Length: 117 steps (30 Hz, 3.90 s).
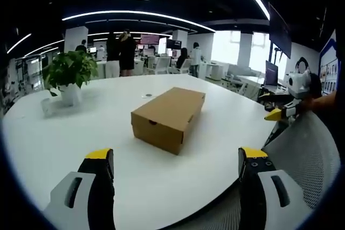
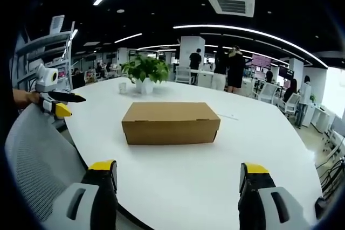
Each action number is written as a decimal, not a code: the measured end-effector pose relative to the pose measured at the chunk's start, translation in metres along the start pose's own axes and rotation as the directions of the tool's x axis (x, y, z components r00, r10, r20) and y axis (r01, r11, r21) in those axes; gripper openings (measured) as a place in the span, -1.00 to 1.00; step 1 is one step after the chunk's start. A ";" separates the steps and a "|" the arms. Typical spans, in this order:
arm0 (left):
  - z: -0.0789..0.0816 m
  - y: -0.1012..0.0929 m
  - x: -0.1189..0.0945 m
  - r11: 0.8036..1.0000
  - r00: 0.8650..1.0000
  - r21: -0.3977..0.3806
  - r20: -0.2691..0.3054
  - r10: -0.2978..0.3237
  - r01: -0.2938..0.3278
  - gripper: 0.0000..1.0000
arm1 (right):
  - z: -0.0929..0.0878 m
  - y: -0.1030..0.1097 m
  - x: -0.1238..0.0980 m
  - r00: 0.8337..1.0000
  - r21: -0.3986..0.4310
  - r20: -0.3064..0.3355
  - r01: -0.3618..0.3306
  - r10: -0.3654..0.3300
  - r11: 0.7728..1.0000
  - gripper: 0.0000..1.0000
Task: Operate the shoe box by opening the lid, removing the specified soft item, and placing it in the target area until the item is outside and the box remains undamaged.
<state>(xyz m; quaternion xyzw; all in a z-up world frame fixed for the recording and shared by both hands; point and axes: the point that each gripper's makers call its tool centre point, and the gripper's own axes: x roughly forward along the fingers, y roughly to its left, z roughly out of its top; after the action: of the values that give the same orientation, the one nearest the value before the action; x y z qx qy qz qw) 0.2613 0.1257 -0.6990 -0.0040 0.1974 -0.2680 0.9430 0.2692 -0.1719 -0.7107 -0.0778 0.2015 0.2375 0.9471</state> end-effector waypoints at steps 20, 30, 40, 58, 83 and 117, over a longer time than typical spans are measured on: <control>0.000 -0.002 0.002 0.999 1.000 0.046 -0.030 0.006 -0.005 0.99 | 0.002 0.000 0.000 1.000 -0.002 0.001 -0.002 0.002 1.000 0.88; 0.001 0.002 0.002 0.999 0.999 0.047 -0.044 0.024 -0.022 0.99 | 0.003 0.000 -0.001 1.000 -0.005 -0.001 -0.001 0.001 1.000 0.84; -0.002 0.006 0.001 0.998 0.995 0.044 -0.081 0.049 -0.045 0.99 | 0.004 0.001 -0.001 1.000 -0.016 -0.014 -0.012 0.011 1.000 0.86; 0.017 0.011 0.005 0.997 0.993 0.033 -0.088 0.073 -0.070 0.95 | 0.014 -0.001 0.009 0.997 -0.033 -0.036 -0.072 0.071 0.997 0.84; 0.020 0.002 0.047 0.998 0.992 0.039 -0.109 0.058 -0.054 0.86 | 0.032 -0.028 0.042 0.982 -0.076 -0.065 -0.185 0.180 0.980 0.78; 0.013 0.000 0.097 0.997 0.987 -0.002 -0.144 0.076 -0.077 0.83 | 0.037 -0.061 0.108 0.934 -0.166 -0.178 -0.339 0.310 0.926 0.73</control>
<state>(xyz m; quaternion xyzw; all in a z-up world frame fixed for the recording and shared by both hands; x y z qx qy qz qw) 0.3415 0.0748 -0.7233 0.0194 0.2658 -0.2307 0.9358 0.3985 -0.1708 -0.7196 -0.1525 0.2573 0.4033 0.8648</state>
